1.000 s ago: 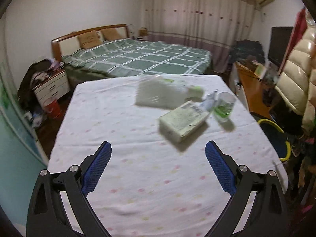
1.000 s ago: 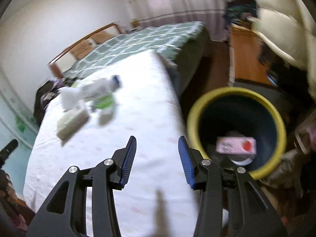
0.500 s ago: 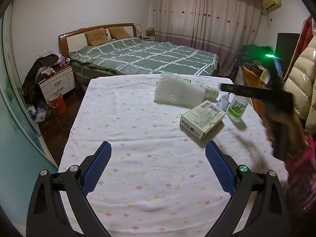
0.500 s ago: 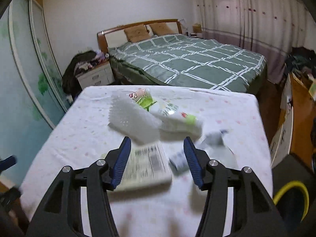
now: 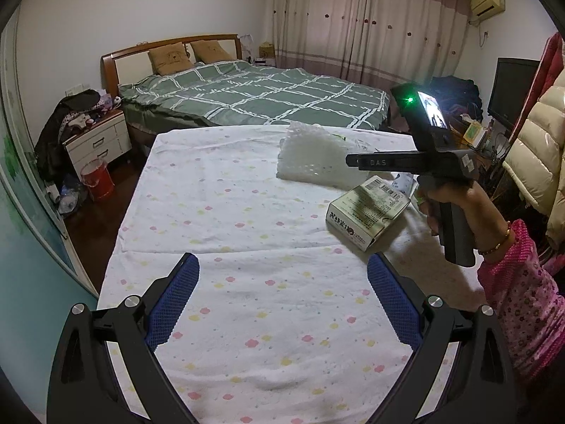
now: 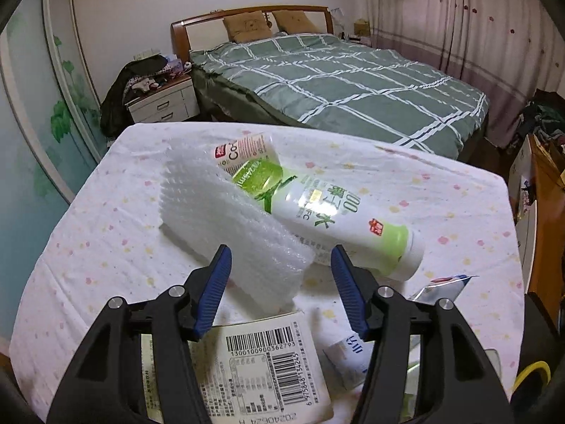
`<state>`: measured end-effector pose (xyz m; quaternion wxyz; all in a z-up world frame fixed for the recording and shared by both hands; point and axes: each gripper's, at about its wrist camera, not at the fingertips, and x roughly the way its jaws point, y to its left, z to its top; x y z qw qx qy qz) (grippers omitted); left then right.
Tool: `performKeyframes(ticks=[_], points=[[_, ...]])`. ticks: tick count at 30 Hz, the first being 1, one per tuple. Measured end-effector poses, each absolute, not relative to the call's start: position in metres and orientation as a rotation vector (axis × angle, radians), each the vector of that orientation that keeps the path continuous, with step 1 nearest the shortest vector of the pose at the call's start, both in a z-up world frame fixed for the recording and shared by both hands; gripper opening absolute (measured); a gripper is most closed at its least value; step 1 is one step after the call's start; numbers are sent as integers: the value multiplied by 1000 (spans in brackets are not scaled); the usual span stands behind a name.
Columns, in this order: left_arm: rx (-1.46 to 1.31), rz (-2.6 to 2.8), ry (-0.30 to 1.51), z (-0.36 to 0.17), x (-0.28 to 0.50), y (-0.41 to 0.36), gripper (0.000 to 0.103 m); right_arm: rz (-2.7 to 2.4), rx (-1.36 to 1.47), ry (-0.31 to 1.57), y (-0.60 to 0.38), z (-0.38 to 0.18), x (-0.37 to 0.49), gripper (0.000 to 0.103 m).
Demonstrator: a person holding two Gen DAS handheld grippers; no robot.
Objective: Collect trash
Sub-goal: 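Grasp the white foam net with the right gripper, then carry the foam net into the bin and open the right gripper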
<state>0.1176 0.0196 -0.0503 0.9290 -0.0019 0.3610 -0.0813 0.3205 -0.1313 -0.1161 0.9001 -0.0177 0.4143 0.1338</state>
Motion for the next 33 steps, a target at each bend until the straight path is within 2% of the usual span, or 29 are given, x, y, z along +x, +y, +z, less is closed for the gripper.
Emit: performKeyframes(ticks=[2,4,8,20,33], points=[[-5,-167,739,-50,119,20,95,298,-24,870,-130,-119,323,29],[-6,-168,739,-50,119,20,95,322,-6,861,-129,-116,319,22],[-9,-163,735,-50,119,21,95,375,35,812,-128,-100,305,17],[-4,-185,720,-47,110,17,95,378,124,667,-157,-34,227,15],[18,-243,715,-48,107,-9,95,64,230,651,-294,-49,117,15]])
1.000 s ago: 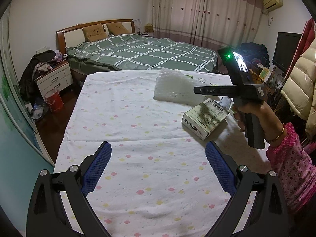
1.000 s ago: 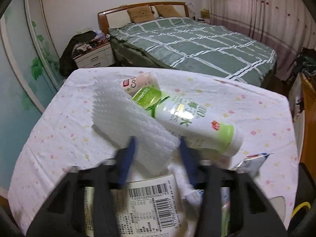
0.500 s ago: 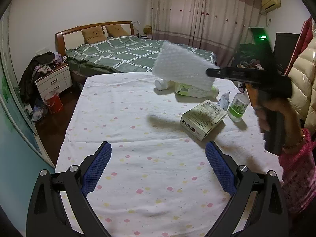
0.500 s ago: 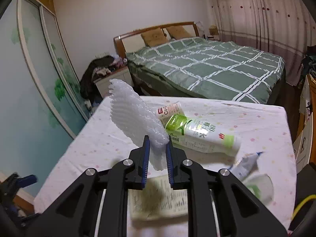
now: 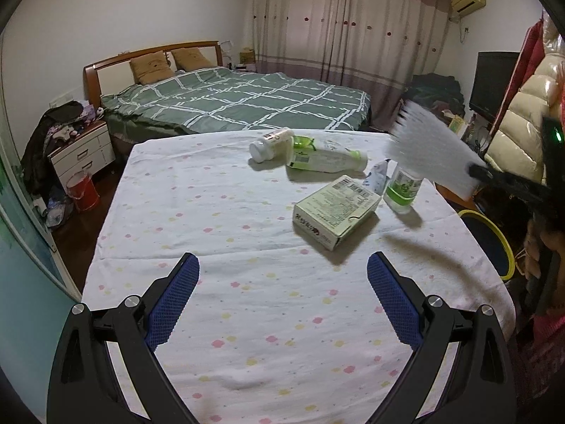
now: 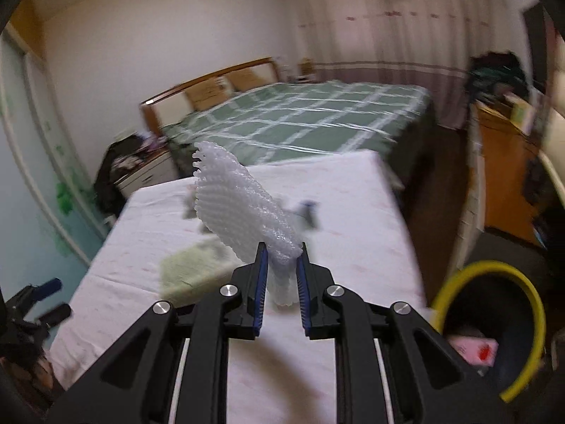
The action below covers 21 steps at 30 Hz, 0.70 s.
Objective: Collect trash
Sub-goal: 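Carry the foam net into the bin and open the right gripper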
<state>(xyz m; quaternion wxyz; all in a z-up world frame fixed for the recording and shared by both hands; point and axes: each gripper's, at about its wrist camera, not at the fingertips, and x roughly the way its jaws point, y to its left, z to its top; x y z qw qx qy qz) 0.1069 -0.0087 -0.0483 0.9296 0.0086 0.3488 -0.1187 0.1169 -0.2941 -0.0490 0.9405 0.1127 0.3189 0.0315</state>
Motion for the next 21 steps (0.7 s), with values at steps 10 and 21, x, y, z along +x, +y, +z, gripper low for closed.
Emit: performKeyframes(ticks=[10,21], points=[[61,-284,728,-48,109,-39,95,-232,352,687,-408,-101,52,16],[113,-324,736,-47,110,-71,95,-391,399,729,-456,-139,36,16]])
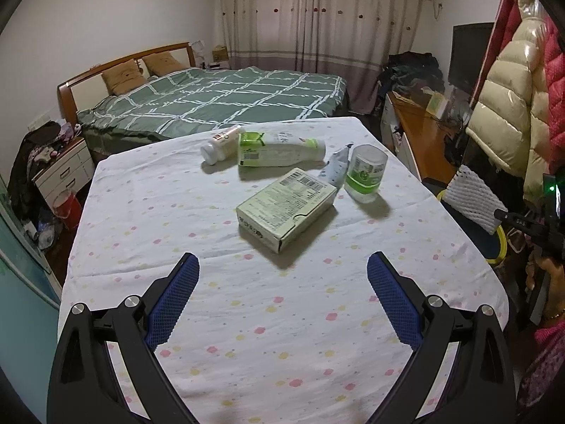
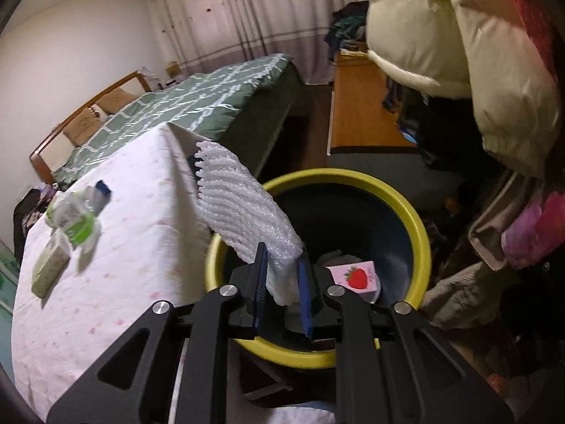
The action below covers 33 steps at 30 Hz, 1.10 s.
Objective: Collect trash
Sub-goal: 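Carry the foam net into the bin and open the right gripper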
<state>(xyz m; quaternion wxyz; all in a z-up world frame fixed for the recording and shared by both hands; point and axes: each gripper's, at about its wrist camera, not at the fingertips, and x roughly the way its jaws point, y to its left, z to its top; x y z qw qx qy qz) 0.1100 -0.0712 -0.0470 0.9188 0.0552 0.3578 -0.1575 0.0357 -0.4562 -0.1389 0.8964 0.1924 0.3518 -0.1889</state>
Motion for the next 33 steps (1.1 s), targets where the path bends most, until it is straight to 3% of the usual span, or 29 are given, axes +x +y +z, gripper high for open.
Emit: performKeyframes(ticks=[12,19,33], points=[[128,-333,745,-50,113,-77,95,-440,423,771,-469,-157,39,19],[130,-336,744,-50,113,-78,95,-443,427,767,-469,-155,37,34],[159,-351,756,-56,125,-80,95,-428,420,760,-465,-151,36,37]])
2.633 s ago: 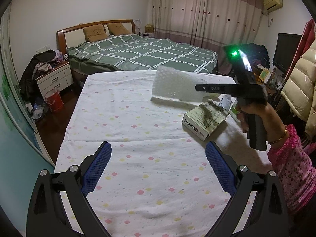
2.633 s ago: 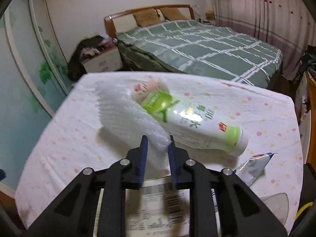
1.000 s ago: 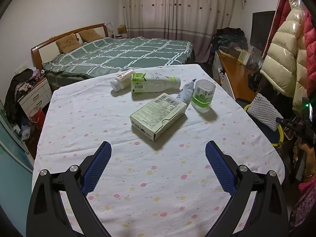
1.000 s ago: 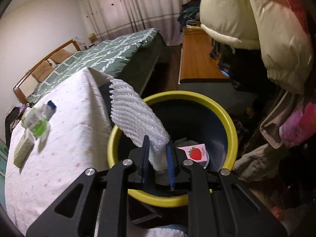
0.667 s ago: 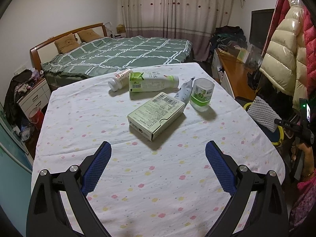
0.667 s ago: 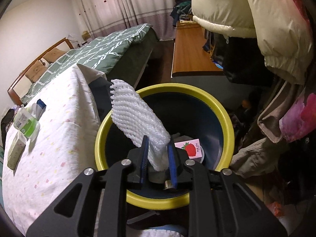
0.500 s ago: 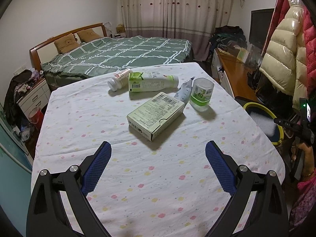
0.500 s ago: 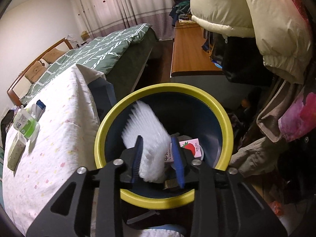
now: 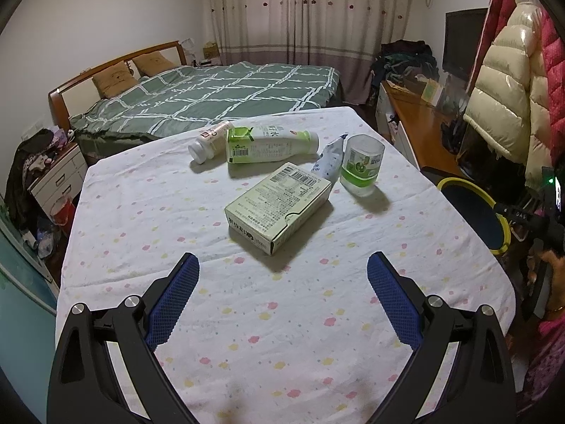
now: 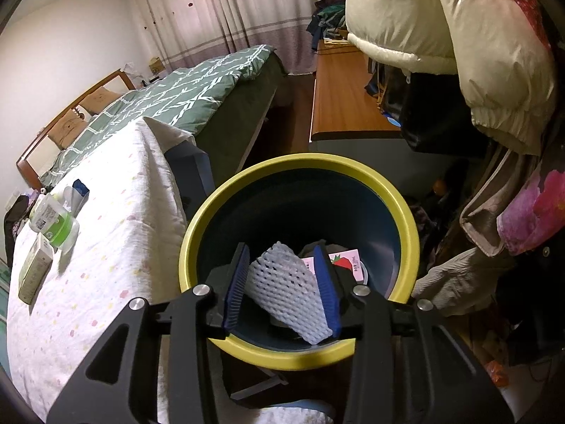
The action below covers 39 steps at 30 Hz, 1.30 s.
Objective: Collect trash
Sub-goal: 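Carry the foam net into the bin and open the right gripper, then grasp the pale green cardboard box with the left gripper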
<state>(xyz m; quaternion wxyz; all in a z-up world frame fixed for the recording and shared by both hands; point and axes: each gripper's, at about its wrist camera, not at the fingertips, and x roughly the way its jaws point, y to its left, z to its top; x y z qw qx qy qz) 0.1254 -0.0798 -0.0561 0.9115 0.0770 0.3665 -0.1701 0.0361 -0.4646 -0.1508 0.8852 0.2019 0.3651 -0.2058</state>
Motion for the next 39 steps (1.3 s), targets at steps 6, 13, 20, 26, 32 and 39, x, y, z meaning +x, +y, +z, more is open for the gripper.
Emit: performKeyframes(ticks=[6,13,20,26,32,39], points=[[189,-394,757,-58,145,-83,95,-424,419,762,-462,-151,37,39],[228,-453,783,-68,178,-90,95,-422,418,772,-460,-153,40,40],[319,-493,801,-85,213,-98,95,-417,417,787,-459,-158,46,40],[360,-530,811,-95,241,-101,95,-410,412,801,-457,-161,52,40],[403,-631,827,-103,257,-114,95,-408,406,813,-453,-162,57,41],[494,-646,853,-117,274,-129,95,-401,399,822,-451,-163,61,41]])
